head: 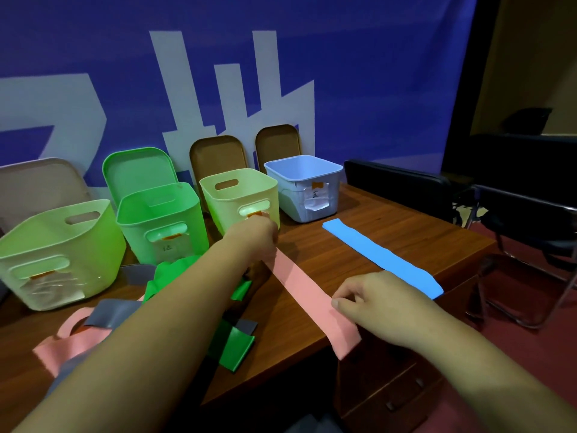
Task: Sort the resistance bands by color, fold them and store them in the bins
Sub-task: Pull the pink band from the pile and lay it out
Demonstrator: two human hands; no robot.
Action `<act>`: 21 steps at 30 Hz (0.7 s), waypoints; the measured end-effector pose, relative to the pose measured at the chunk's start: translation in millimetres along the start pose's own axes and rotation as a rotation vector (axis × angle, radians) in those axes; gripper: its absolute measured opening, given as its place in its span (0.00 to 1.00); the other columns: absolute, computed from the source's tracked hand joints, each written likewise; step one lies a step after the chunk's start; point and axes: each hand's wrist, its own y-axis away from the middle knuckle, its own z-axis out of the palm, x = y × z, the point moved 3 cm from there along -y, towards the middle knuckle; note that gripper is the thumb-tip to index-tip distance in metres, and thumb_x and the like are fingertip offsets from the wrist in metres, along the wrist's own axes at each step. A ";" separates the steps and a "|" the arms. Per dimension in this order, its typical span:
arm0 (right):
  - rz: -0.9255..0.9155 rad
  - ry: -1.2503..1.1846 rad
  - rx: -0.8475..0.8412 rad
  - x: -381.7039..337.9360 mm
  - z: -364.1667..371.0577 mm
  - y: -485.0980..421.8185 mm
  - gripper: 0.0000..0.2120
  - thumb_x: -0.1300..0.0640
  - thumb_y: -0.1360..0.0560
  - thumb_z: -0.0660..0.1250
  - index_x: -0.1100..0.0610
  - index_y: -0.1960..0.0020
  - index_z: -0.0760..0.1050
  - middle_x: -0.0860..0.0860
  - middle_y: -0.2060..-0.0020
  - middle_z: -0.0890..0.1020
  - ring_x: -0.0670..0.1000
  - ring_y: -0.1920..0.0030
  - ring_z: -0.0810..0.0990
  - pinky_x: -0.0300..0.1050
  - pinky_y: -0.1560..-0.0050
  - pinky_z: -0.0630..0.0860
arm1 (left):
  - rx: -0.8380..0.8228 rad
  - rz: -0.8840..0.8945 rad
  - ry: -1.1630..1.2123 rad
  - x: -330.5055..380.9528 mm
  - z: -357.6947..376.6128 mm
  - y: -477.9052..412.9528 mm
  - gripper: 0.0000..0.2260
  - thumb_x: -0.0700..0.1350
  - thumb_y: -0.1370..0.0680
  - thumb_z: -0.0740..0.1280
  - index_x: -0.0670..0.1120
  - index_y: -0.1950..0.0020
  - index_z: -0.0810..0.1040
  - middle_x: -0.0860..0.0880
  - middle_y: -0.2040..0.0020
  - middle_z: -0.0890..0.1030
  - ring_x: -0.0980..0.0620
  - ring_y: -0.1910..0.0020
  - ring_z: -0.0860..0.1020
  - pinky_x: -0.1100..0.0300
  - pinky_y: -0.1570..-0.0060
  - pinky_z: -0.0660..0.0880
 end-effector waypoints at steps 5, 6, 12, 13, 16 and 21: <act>0.005 0.087 0.016 -14.0 -1.5 -2.0 0.09 0.40 0.18 0.65 0.42 0.48 0.83 0.42 0.59 0.81 0.42 0.56 0.80 0.40 0.59 0.77 | -0.039 0.057 0.101 1.6 -9.6 20.4 0.10 0.50 0.20 0.74 0.49 0.40 0.85 0.50 0.46 0.83 0.51 0.49 0.82 0.56 0.49 0.84; 0.003 0.081 0.024 -17.0 -1.1 -2.5 0.10 0.40 0.18 0.65 0.41 0.48 0.82 0.42 0.59 0.81 0.43 0.55 0.81 0.41 0.57 0.79 | -0.030 0.076 0.125 0.9 -14.8 27.2 0.09 0.50 0.19 0.73 0.49 0.41 0.85 0.51 0.47 0.84 0.52 0.50 0.82 0.58 0.51 0.83; -0.056 0.097 0.135 -46.5 3.8 -10.0 0.10 0.39 0.19 0.63 0.40 0.46 0.81 0.42 0.60 0.80 0.43 0.58 0.80 0.44 0.62 0.76 | 0.047 0.121 0.347 -31.1 -51.1 87.9 0.04 0.50 0.18 0.72 0.52 0.48 0.86 0.53 0.55 0.86 0.56 0.64 0.85 0.56 0.56 0.83; -0.076 0.074 0.144 -54.8 7.1 -13.1 0.09 0.39 0.19 0.64 0.40 0.47 0.81 0.42 0.60 0.81 0.43 0.58 0.80 0.45 0.61 0.76 | 0.077 0.108 0.369 -44.4 -54.5 98.8 0.04 0.50 0.18 0.72 0.52 0.49 0.85 0.53 0.55 0.86 0.57 0.65 0.85 0.57 0.56 0.83; -0.179 -0.032 0.119 -88.3 22.7 -23.6 0.09 0.39 0.22 0.67 0.41 0.49 0.82 0.43 0.64 0.81 0.46 0.58 0.81 0.48 0.58 0.78 | 0.165 0.032 0.453 -93.1 -57.6 134.0 0.04 0.49 0.18 0.72 0.50 0.51 0.85 0.54 0.57 0.87 0.57 0.67 0.85 0.68 0.65 0.77; -0.359 -0.061 0.054 -155.9 57.7 -39.8 0.09 0.44 0.20 0.68 0.46 0.50 0.86 0.42 0.71 0.76 0.43 0.63 0.75 0.45 0.61 0.68 | 0.316 -0.162 0.519 -174.5 -38.0 185.7 0.06 0.48 0.18 0.72 0.51 0.54 0.85 0.56 0.64 0.85 0.58 0.68 0.83 0.60 0.63 0.80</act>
